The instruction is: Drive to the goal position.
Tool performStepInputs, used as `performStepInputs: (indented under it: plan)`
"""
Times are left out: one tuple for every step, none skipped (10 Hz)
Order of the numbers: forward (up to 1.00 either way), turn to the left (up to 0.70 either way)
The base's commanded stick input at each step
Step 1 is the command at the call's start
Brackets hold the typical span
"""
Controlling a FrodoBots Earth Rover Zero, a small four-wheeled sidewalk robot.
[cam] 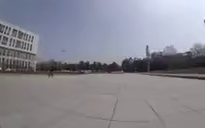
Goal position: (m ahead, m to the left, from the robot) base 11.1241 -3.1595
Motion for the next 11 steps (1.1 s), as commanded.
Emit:
performStepInputs:
  plan:
    - [1.0, 0.0]
    - [1.0, 0.0]
    - [1.0, 0.0]
    - [1.0, 0.0]
    - [1.0, 0.0]
    - [1.0, 0.0]
    - [1.0, 0.0]
    - [1.0, 0.0]
    - [1.0, 0.0]
    - [1.0, 0.0]
    - [1.0, 0.0]
